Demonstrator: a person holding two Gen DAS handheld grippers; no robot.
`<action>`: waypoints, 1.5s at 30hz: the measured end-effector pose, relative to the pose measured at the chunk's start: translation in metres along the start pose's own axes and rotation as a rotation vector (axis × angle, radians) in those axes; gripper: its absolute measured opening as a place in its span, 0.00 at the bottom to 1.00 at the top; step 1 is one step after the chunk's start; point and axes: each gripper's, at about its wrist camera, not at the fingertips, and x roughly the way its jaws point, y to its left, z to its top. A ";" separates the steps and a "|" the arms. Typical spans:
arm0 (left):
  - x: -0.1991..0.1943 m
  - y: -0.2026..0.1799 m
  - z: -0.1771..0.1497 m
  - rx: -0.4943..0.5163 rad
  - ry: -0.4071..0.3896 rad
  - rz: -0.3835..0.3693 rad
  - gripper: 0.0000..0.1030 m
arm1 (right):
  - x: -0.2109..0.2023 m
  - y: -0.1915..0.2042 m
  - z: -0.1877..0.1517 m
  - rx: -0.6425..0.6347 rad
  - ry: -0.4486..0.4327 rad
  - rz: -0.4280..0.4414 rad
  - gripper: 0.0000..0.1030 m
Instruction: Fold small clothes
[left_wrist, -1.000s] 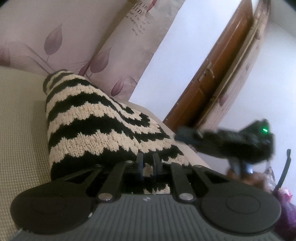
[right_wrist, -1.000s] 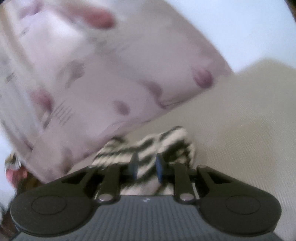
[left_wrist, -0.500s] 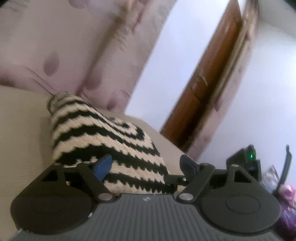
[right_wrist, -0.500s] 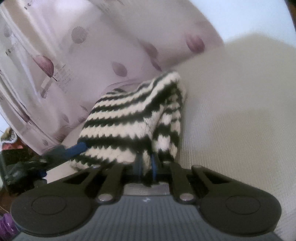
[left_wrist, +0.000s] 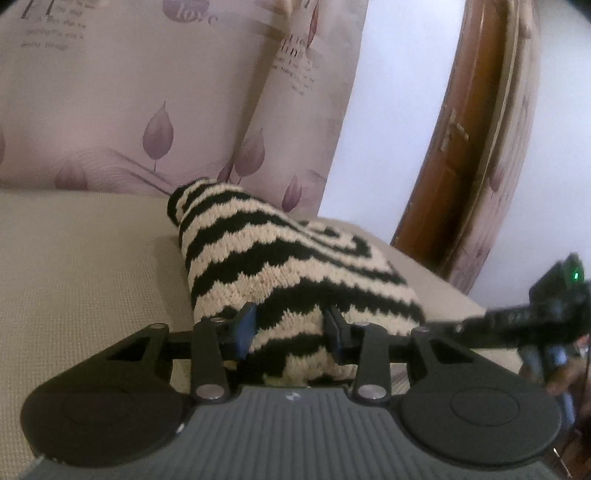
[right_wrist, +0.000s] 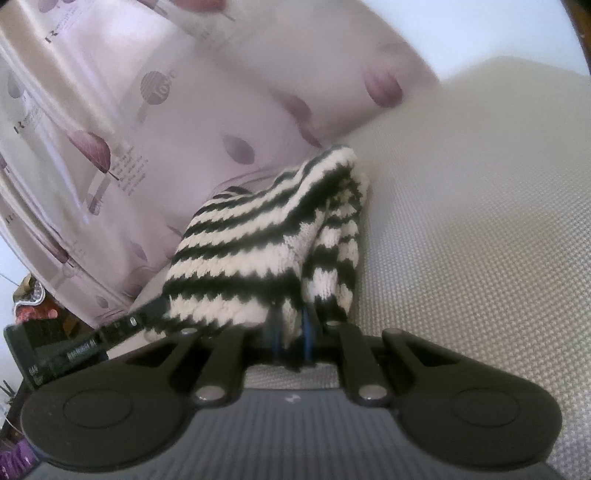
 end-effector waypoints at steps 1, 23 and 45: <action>0.000 0.004 0.001 -0.024 0.000 -0.009 0.40 | 0.001 0.000 0.001 0.005 0.002 0.001 0.10; -0.001 -0.010 -0.001 0.049 -0.004 0.047 0.43 | 0.050 0.056 0.021 -0.300 -0.077 -0.246 0.15; 0.006 -0.038 -0.008 0.225 0.029 0.129 0.65 | 0.044 0.057 -0.001 -0.385 -0.188 -0.242 0.16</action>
